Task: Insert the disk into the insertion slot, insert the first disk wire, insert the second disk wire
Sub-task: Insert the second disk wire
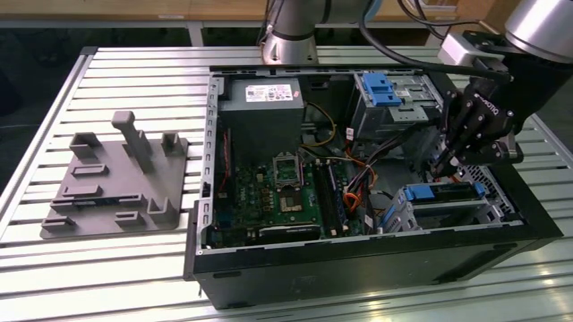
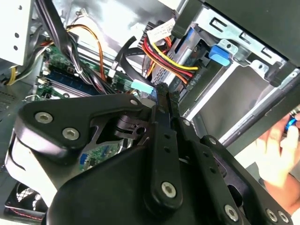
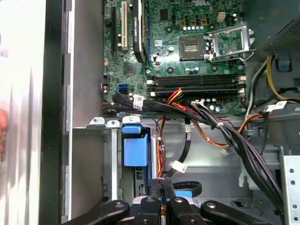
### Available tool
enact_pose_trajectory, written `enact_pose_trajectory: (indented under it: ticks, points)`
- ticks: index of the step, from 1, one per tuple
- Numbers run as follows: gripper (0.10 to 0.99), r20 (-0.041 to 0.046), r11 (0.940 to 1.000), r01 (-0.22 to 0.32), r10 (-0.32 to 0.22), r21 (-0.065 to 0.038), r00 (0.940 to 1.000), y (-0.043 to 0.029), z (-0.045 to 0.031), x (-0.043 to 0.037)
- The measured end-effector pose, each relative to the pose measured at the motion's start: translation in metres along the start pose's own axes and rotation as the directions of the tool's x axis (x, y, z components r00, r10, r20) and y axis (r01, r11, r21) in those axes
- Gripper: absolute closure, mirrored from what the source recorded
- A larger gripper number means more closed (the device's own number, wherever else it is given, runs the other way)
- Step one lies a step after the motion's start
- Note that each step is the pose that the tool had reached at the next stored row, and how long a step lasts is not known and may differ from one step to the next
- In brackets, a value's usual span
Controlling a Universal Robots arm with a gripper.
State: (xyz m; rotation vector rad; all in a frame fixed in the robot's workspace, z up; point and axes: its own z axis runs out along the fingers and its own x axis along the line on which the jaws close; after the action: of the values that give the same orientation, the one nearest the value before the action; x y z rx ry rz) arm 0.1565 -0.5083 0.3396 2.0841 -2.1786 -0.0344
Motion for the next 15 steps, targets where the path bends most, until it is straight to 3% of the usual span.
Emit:
enact_pose_trajectory:
  ticks: [2, 10, 15]
  points:
    - [0.941, 0.0075, 1.0, 0.001, -0.001, 0.0, 1.0, -0.0001, 0.0, 0.0008]
    - [0.941, 0.0092, 1.0, 0.001, -0.001, 0.0, 1.0, -0.0001, 0.0, 0.0008]
    - [0.941, 0.0252, 1.0, 0.003, -0.003, 0.001, 0.9997, -0.0001, 0.0001, 0.0015]
